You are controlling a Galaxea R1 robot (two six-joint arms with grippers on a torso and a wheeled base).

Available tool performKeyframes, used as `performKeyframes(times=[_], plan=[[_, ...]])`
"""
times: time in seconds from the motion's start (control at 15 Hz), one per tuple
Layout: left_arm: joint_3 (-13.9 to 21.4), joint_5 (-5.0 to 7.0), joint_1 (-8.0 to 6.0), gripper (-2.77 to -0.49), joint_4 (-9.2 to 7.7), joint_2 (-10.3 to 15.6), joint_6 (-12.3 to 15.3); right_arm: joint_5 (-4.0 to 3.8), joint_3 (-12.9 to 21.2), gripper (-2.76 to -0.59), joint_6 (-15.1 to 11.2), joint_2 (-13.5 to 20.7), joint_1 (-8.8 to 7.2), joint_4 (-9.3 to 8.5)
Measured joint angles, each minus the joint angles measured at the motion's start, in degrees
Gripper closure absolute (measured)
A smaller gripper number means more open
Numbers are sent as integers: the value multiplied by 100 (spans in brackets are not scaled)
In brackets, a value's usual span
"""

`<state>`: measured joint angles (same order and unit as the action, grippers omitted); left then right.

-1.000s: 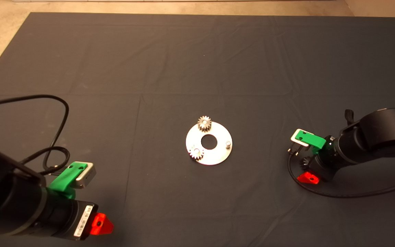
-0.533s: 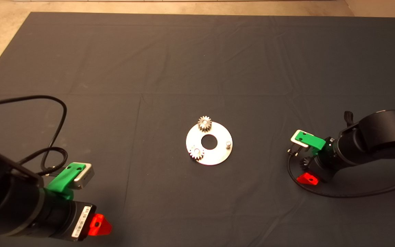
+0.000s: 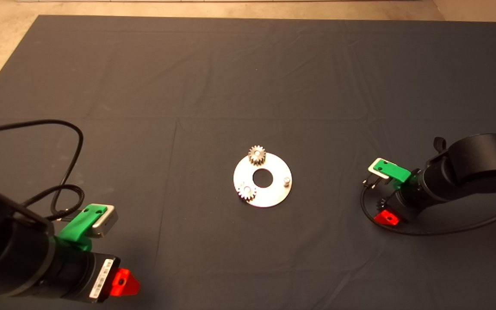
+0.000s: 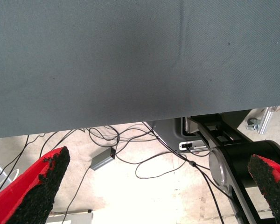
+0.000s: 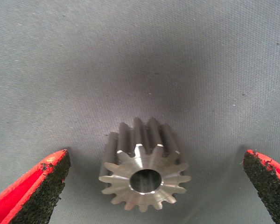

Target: Install three planetary gears onto the carrier pins

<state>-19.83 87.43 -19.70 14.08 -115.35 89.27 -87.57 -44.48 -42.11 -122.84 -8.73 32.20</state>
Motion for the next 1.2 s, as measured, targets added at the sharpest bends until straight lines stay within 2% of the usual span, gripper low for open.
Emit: performKeyframes(times=[0.4, 0.67, 0.73, 0.87, 1.0, 1.2], plan=[[0, 0, 0, -276, 0, 0, 0, 0, -11, -276, -170, -1, 0, -1], [0, 0, 0, -276, 0, 0, 0, 2, -11, -268, -194, -4, -2, -4], [0, 0, 0, -276, 0, 0, 0, 2, -11, -257, -196, -4, -2, -9], [0, 0, 0, -276, 0, 0, 0, 2, -11, -254, -199, -4, -2, -22], [0, 0, 0, -276, 0, 0, 0, 2, -11, -239, -227, -6, -4, -39], [0, 0, 1, -276, 0, -1, 0, 2, -11, -238, -290, -6, -4, -117]])
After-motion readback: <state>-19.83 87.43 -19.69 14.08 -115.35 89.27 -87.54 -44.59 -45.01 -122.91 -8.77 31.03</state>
